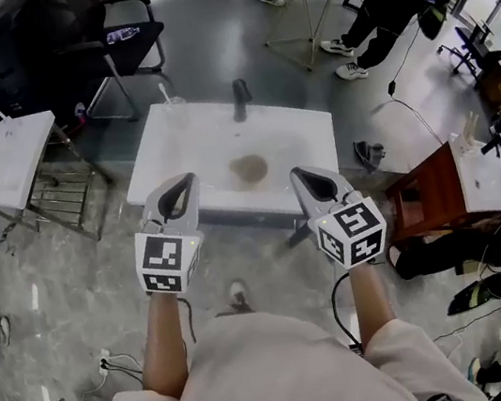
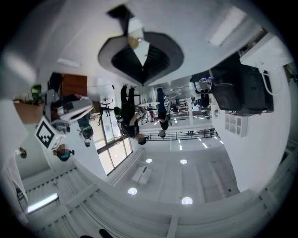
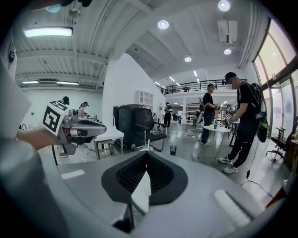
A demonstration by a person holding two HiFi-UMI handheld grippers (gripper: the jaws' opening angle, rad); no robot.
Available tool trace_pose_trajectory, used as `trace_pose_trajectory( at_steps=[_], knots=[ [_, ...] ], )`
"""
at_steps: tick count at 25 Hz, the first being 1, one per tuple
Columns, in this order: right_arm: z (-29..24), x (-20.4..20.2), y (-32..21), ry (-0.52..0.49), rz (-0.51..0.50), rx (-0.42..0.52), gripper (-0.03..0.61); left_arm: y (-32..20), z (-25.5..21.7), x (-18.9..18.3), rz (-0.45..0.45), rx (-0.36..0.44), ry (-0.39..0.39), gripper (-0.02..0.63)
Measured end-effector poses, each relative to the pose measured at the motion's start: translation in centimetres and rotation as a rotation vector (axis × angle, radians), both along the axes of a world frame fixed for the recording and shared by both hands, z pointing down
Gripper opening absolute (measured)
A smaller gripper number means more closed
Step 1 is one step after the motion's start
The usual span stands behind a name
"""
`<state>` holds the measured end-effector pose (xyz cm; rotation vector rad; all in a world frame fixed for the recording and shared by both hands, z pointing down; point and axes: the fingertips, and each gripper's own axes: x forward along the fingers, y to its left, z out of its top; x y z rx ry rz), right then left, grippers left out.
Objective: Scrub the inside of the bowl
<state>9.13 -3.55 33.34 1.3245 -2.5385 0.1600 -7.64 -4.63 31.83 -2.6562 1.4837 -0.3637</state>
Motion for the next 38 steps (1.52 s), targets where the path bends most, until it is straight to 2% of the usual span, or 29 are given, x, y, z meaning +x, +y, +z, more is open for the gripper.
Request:
trace_pose_trajectory(
  at_steps=[6,10,15,19,24,27,33,38],
  knots=[
    [0.7,-3.0,-3.3,0.005,-0.03,-0.032,0.006,-2.7,1.4,-3.2,-0.026,-0.054,0.031,0.002],
    [0.9,-5.3,-5.2,0.0,-0.05,-0.045,0.006,-4.0,2.7,-5.8,-0.054,-0.094,0.016,0.008],
    [1.8,-7.6,-7.5,-0.002,-0.098,-0.069,0.006,-5.9,5.3,-8.1,-0.088,-0.154,-0.015,0.074],
    [4.0,-8.6,-10.2,0.003,-0.139,-0.1,0.006,-7.6,9.2,-8.7,-0.088,-0.242,-0.067,0.178],
    [6.2,-10.8,-12.9,0.013,-0.19,-0.147,0.006,-9.2,12.5,-10.4,-0.102,-0.324,-0.105,0.221],
    [6.9,-11.4,-13.7,0.018,-0.211,-0.173,0.008,-9.3,14.2,-10.8,-0.095,-0.386,-0.104,0.281],
    [10.3,-11.5,-15.8,0.027,-0.251,-0.239,0.015,-11.3,18.4,-10.8,-0.113,-0.482,-0.134,0.307],
    [12.6,-12.5,-17.1,0.029,-0.272,-0.293,0.015,-12.9,21.9,-11.1,-0.059,-0.577,-0.2,0.337]
  ],
)
